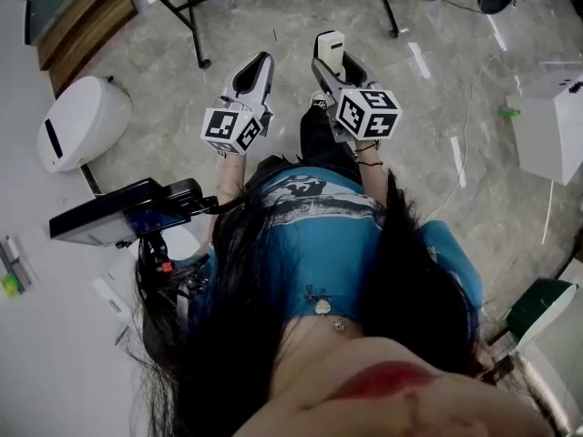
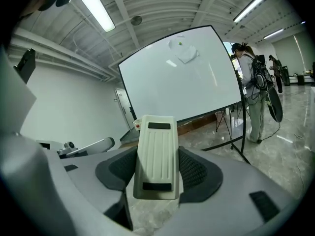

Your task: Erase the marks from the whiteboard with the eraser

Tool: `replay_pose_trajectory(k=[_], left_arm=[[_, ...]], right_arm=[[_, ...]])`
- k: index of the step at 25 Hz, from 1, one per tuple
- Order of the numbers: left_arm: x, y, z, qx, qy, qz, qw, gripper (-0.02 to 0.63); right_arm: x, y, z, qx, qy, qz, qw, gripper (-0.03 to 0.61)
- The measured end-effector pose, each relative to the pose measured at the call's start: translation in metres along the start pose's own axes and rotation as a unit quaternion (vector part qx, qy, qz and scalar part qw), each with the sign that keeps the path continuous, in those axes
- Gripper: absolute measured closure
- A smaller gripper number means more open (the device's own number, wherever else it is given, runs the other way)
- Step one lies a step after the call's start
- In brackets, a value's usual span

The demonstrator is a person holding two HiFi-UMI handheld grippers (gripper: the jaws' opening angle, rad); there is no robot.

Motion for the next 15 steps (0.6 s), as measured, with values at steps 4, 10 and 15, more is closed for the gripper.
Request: replay_pose_trajectory(k=[4, 10, 15], left_arm=[[0.060, 0.028, 0.012, 0.006, -0.013, 0.012, 0.9998, 0.595], [0.164, 0.048, 0.022, 0.020, -0.019, 0.010, 0.9996, 0.595], [0.229, 0.061, 0.027, 0.029, -0.019, 0.009, 0.9994, 0.595]], right_arm=[[0.040, -0.038, 0.040, -0.004, -0.005, 0.010, 1.000, 0.321], [0.096, -0.110, 0.103, -0.001, -0.018, 0.024, 1.000, 0.321], [0.143, -0.152, 0.139, 0.001, -0.016, 0.045, 0.999, 0.321]])
Point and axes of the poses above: the fingertips, and each gripper's own axes: x forward along the fingers, y to its left, z out of its top, the point moved 7 cm from there along -x, backward along the fingers, and after that the axes turned 10 degrees about -z, right-handed, at the moved point
